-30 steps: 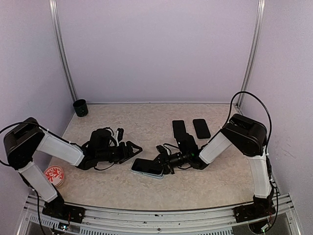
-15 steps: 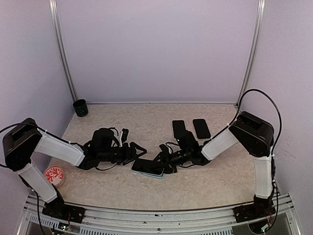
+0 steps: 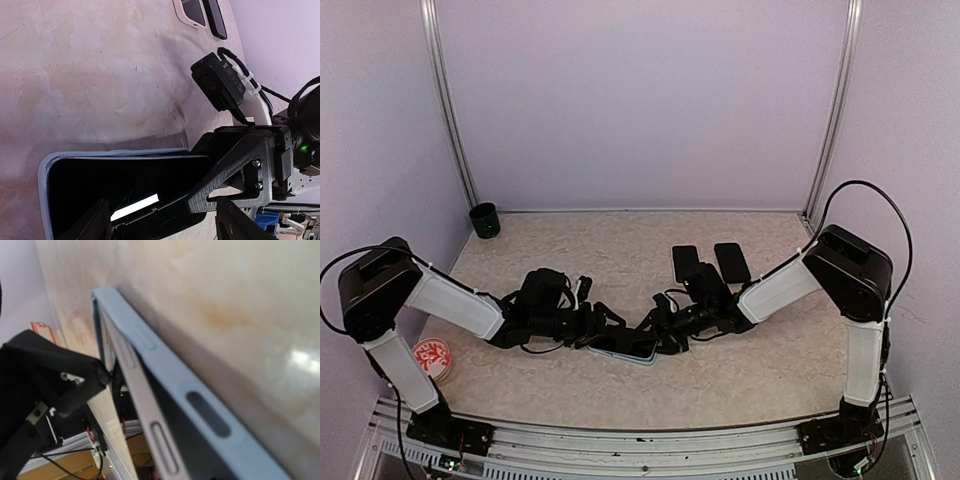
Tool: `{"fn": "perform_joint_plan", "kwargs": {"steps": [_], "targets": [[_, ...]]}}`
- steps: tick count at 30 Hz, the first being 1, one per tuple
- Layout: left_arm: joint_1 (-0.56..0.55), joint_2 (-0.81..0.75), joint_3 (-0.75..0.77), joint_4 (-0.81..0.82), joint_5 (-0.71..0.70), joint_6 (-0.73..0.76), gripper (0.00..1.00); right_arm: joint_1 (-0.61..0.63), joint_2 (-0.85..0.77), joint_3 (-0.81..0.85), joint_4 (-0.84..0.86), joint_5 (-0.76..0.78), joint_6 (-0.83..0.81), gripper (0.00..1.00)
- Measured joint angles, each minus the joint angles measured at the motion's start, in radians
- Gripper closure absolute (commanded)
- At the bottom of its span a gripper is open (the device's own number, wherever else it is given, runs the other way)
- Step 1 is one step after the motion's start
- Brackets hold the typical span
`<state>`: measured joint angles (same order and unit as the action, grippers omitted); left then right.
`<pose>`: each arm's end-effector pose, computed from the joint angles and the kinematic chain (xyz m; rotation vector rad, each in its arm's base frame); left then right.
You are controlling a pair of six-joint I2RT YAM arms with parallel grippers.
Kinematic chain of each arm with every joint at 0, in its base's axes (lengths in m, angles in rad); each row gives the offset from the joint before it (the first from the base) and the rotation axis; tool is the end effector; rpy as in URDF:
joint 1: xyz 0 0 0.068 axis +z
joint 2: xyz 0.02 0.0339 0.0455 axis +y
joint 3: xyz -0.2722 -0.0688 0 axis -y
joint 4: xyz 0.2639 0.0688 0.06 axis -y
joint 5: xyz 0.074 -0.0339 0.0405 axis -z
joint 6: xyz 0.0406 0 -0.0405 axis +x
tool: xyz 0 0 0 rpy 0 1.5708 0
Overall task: Put the phone into the phone case
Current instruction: Install the phone into the phone case.
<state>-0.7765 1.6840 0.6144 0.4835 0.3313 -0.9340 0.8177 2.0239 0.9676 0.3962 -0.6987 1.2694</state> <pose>0.2217 -0.2363 0.1192 0.0261 2.4442 -1.2527 0.2574 0.3128 0.0936 -0.1281 -2.5950 -1.5512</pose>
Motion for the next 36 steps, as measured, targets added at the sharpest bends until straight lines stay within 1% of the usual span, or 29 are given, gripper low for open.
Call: {"fn": "perform_joint_plan", "kwargs": {"steps": [8, 17, 22, 28, 32, 36], "targets": [[0.0, 0.034, 0.035, -0.002, -0.006, 0.0, 0.3, 0.0, -0.033, -0.024, -0.041, 0.008, -0.027, 0.58], [0.0, 0.055, 0.049, 0.015, -0.004, 0.003, 0.3, -0.002, -0.063, -0.075, -0.026, 0.007, -0.036, 0.57], [-0.01, 0.026, 0.061, -0.062, 0.002, 0.022, 0.3, -0.003, -0.063, -0.099, 0.04, 0.0, -0.01, 0.57], [-0.029, 0.008, 0.066, -0.111, 0.006, 0.031, 0.3, -0.004, -0.063, -0.1, 0.042, 0.0, -0.015, 0.56], [-0.03, 0.007, 0.066, -0.118, 0.009, 0.041, 0.3, -0.005, -0.064, -0.093, 0.018, -0.003, -0.053, 0.54], [-0.031, 0.026, 0.072, -0.095, 0.01, 0.042, 0.3, -0.005, -0.077, -0.09, -0.016, -0.002, -0.121, 0.48]]}}
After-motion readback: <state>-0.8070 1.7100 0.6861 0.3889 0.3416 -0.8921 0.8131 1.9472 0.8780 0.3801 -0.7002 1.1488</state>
